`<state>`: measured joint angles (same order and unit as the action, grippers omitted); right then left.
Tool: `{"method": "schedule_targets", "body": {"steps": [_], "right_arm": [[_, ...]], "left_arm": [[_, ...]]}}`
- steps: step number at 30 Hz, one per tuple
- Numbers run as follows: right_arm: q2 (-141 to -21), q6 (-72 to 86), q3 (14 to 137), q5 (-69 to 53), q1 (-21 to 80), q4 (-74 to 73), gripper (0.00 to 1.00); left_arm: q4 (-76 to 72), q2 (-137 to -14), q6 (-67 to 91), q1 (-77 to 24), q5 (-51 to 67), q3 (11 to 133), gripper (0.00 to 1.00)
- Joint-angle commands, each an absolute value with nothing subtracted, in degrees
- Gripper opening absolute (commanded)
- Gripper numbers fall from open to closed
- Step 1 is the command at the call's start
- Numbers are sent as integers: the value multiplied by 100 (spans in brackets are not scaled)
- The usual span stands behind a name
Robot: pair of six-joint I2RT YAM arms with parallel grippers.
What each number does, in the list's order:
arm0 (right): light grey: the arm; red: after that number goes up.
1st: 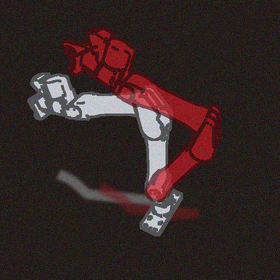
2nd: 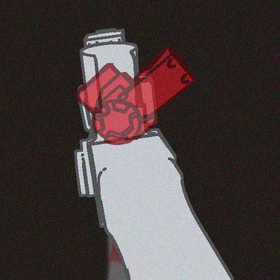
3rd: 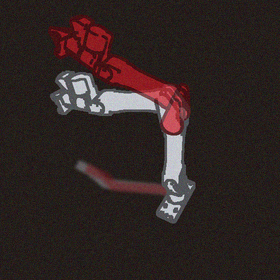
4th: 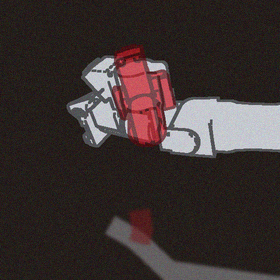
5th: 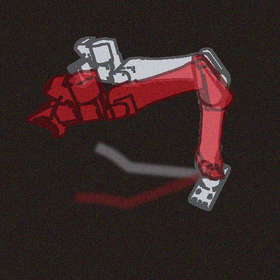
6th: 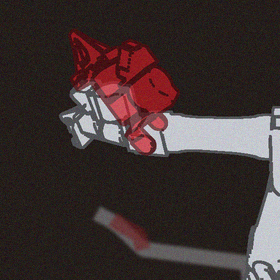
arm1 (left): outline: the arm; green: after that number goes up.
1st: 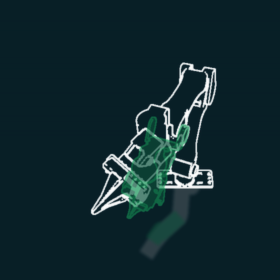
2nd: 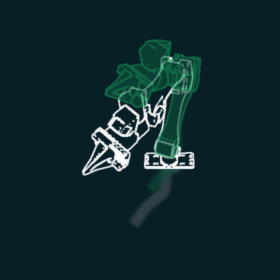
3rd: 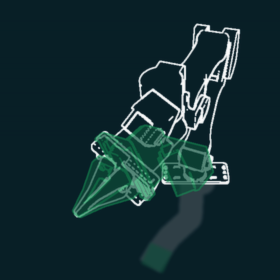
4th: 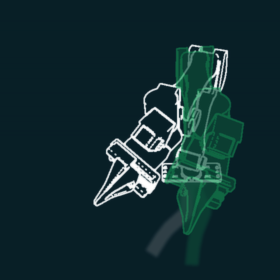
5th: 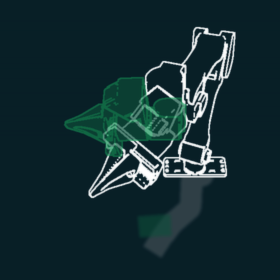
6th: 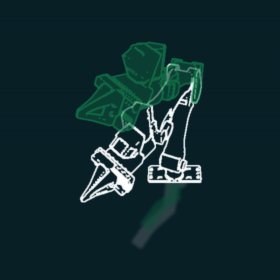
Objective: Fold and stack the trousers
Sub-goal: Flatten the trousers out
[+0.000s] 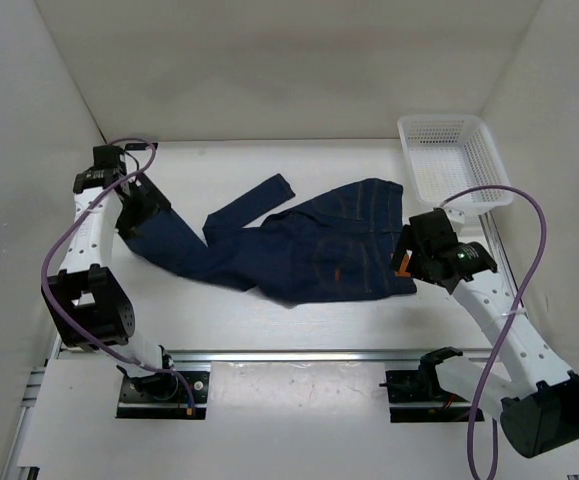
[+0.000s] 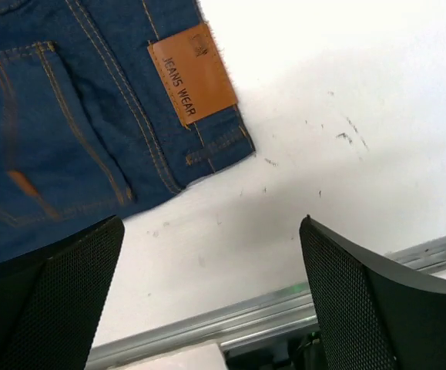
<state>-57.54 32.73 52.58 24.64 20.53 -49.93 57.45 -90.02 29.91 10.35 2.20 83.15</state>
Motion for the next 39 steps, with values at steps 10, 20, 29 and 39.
{"method": "schedule_targets", "body": {"steps": [10, 20, 29, 39], "right_arm": [[-5117, 5043, 4247, -315, 1890, -4219, 17], [-4429, 5932, 2856, -325, 1319, -3815, 96], [-5623, 5678, 2435, -949, -95, -1926, 87], [-7654, 5186, 3196, -862, -88, -1036, 5]], "left_arm": [[5502, -8841, 2927, 1406, -18, 7463, 45], [4659, -9816, 3251, 2303, 773, 7039, 100], [4544, -10625, 3304, 2355, 598, 7303, 100], [4736, -11074, 3454, 2355, 457, 8075, 10]]}}
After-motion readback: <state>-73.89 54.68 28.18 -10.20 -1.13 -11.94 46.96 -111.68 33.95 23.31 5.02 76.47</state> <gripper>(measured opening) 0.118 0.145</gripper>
